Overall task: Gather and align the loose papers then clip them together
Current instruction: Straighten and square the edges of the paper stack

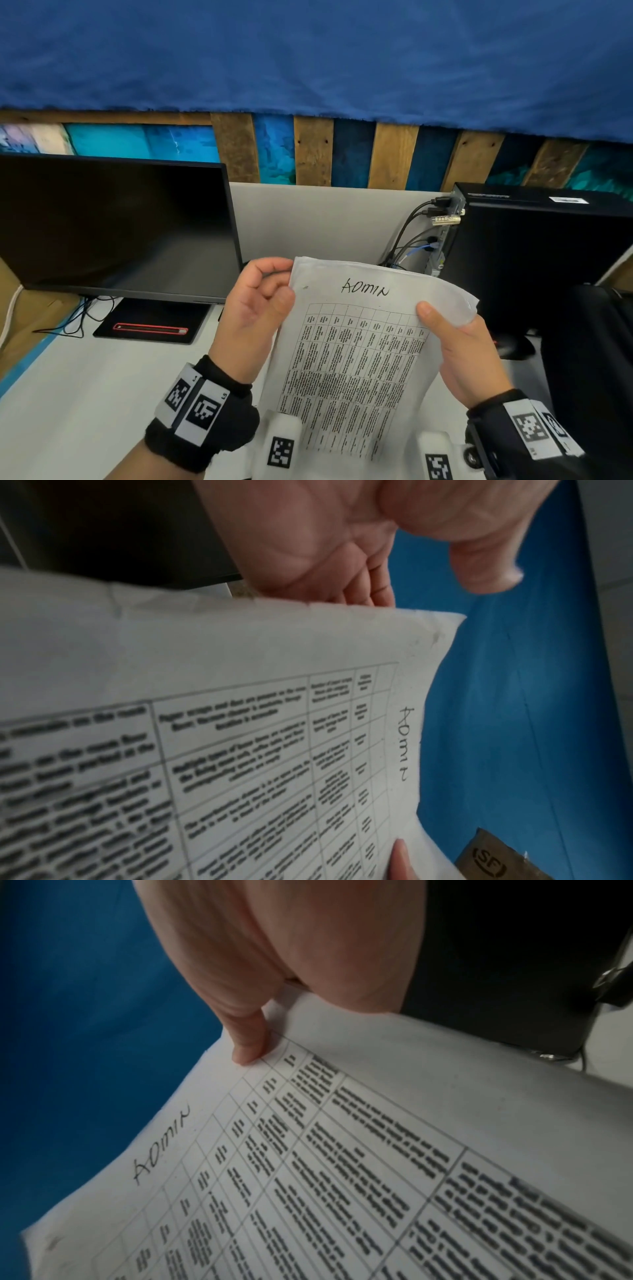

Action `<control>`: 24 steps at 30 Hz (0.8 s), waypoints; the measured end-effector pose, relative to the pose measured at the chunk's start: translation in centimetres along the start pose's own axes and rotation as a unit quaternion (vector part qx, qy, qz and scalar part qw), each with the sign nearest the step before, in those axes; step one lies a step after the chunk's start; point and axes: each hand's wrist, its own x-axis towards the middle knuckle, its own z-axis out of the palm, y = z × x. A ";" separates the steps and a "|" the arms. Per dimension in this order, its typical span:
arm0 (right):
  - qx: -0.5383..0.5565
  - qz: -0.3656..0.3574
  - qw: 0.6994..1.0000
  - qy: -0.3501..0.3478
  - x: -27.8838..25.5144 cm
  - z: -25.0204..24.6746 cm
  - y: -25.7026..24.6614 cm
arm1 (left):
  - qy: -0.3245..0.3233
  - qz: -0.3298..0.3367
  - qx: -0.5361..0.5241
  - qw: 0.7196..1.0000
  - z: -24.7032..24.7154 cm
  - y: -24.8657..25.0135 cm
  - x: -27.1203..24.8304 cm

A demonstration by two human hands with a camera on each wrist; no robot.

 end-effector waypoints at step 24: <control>-0.130 -0.099 0.985 -0.058 -1.5 1.0 -0.2 | -0.070 -0.118 0.120 0.983 -1.7 -1.6 0.2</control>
